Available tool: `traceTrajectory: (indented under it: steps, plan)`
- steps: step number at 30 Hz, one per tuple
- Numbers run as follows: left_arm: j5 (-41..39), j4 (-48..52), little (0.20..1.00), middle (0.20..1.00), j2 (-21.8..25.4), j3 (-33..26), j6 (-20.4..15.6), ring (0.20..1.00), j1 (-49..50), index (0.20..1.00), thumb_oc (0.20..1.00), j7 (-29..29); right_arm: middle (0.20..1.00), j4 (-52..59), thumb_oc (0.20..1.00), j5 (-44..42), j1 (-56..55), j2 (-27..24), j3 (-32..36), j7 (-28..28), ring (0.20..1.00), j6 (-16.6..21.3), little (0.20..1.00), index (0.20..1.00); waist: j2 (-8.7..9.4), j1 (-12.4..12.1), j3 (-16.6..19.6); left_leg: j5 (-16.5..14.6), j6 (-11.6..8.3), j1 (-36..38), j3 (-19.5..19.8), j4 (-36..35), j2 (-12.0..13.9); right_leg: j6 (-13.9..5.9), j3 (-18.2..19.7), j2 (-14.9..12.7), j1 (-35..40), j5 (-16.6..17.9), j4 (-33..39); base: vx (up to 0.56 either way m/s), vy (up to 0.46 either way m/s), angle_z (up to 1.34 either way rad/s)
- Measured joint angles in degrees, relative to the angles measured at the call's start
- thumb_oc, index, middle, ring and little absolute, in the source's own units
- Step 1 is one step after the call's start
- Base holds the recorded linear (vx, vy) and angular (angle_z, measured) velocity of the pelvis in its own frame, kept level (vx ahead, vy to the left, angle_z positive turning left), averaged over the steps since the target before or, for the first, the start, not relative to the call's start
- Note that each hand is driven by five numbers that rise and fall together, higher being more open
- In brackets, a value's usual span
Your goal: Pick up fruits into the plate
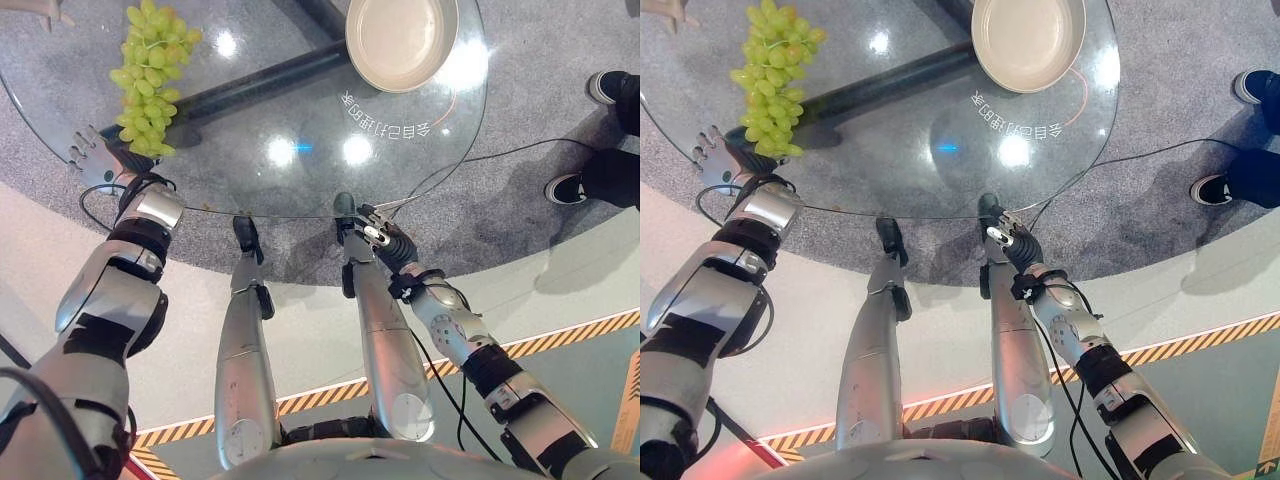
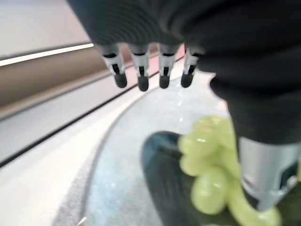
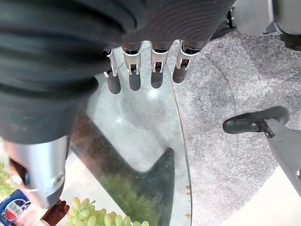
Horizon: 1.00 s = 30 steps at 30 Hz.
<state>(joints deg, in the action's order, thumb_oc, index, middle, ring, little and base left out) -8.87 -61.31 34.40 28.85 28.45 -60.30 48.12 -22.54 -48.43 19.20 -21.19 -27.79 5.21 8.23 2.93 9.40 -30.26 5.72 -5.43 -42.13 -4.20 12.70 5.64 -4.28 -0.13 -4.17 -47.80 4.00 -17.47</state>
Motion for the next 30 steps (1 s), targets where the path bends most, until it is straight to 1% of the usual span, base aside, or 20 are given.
traceTrajectory:
  steps: [2, 6, 9, 11, 13, 17, 20, 23, 25, 30]
  plan:
    - [-0.24, 0.24, 1.000, 1.000, -0.05, 0.02, -0.87, 1.000, -0.71, 1.000, 1.000, 0.00, 1.000, 0.05, 1.000, 0.00, 0.00, -0.02, 0.02, -0.01, 1.000, 0.01, 1.000, 1.000, 0.00, 0.39, 0.00, -0.02, -0.01, 0.00, -0.02, 0.00, -0.01, 0.02, 0.02, 0.00, 0.00, 0.02, 0.00, 0.00, 0.000, 0.00]
    - [-0.40, 3.20, 1.000, 1.000, -0.17, 0.02, -5.23, 1.000, -1.58, 1.000, 1.000, -0.16, 1.000, 0.05, 1.000, 0.01, -0.02, 0.00, -0.03, -0.02, 1.000, 0.01, 1.000, 1.000, 0.00, 0.42, 0.00, -0.03, -0.02, 0.09, -0.12, 0.03, -0.01, 0.03, 0.17, 0.02, 0.00, 0.03, -0.06, 0.00, 0.000, 0.00]
    - [-2.10, 4.51, 1.000, 1.000, -0.43, -0.09, -7.77, 1.000, -1.45, 1.000, 1.000, -0.31, 1.000, 0.06, 1.000, 0.01, -0.06, -0.02, -0.01, 0.00, 1.000, 0.00, 1.000, 1.000, 0.00, 0.38, 0.00, -0.04, -0.02, 0.47, -0.43, 0.02, -0.01, 0.02, 0.55, 0.05, 0.05, 0.02, -0.31, 0.01, -0.008, -0.02]
    - [-3.43, 4.86, 1.000, 1.000, -1.17, -1.40, -9.74, 1.000, -1.33, 1.000, 1.000, -0.31, 1.000, 0.12, 1.000, 0.02, -0.11, 0.04, -0.03, 0.00, 1.000, 0.00, 1.000, 1.000, 0.00, 0.32, 0.00, -0.03, -0.02, 0.68, -0.60, 0.04, -0.05, 0.02, 0.80, 0.05, 0.05, 0.02, -0.53, 0.00, 0.000, 0.00]
    - [-4.54, 4.92, 1.000, 1.000, -1.79, -1.99, -11.17, 1.000, -1.33, 1.000, 1.000, -0.32, 1.000, 0.12, 1.000, 0.03, -0.19, 0.03, -0.01, 0.00, 1.000, 0.01, 1.000, 1.000, 0.00, 0.30, 0.00, -0.03, -0.02, 0.80, -0.63, 0.04, -0.07, -0.14, 0.88, 0.05, 0.12, -0.09, -0.58, 0.01, -0.017, 0.00]
    - [-5.82, 5.83, 1.000, 1.000, -3.12, -2.23, -12.41, 1.000, -0.86, 1.000, 1.000, -0.05, 1.000, 0.13, 1.000, 0.04, -0.20, 0.15, -0.02, -0.02, 1.000, 0.01, 1.000, 1.000, 0.00, 0.22, 0.00, -0.01, -0.02, 0.91, -0.63, 0.07, -0.08, -0.24, 0.91, 0.05, 0.19, -0.16, -0.74, 0.01, -0.019, 0.00]
    - [-6.77, 6.09, 1.000, 1.000, -3.75, -2.22, -12.40, 1.000, -0.90, 1.000, 1.000, 0.58, 1.000, 0.19, 1.000, 0.04, -0.20, 0.20, -0.03, -0.07, 1.000, 0.00, 1.000, 1.000, 0.00, 0.29, 0.00, 0.01, 0.01, 0.95, -0.63, 0.07, -0.13, -0.23, 0.95, 0.02, 0.24, -0.15, -0.75, 0.00, 0.000, 0.00]
    - [-7.57, 5.35, 1.000, 1.000, -4.40, -2.19, -10.77, 1.000, -1.76, 1.000, 1.000, 2.07, 1.000, 0.33, 1.000, 0.02, -0.18, 0.27, -0.06, -0.64, 1.000, -0.24, 1.000, 1.000, 0.01, 0.44, 0.00, 0.01, 0.02, 0.99, -0.64, 0.08, -0.14, -0.18, 0.98, 0.03, 0.26, -0.12, -0.76, 0.00, 0.000, 0.00]
    - [-9.11, 2.91, 1.000, 1.000, -4.45, -2.19, -9.64, 1.000, -3.21, 1.000, 1.000, 2.25, 1.000, 0.43, 1.000, 0.00, -0.18, 0.24, -0.08, -1.01, 1.000, -0.67, 1.000, 1.000, 0.01, 0.71, 0.00, 0.00, 0.03, 1.04, -0.74, 0.15, -0.14, -0.11, 1.08, 0.03, 0.27, -0.06, -0.79, 0.00, 0.000, 0.00]
    - [-9.81, -0.48, 1.000, 1.000, -4.38, -2.07, -8.34, 1.000, -4.81, 1.000, 1.000, 2.18, 1.000, 0.44, 1.000, -0.09, -0.19, 0.16, -0.43, -0.99, 1.000, -0.68, 1.000, 1.000, 0.02, 1.59, 0.01, -0.10, -0.11, 1.10, -0.82, 0.15, -0.13, -0.20, 1.15, 0.04, 0.31, -0.12, -0.79, 0.00, 0.000, 0.00]
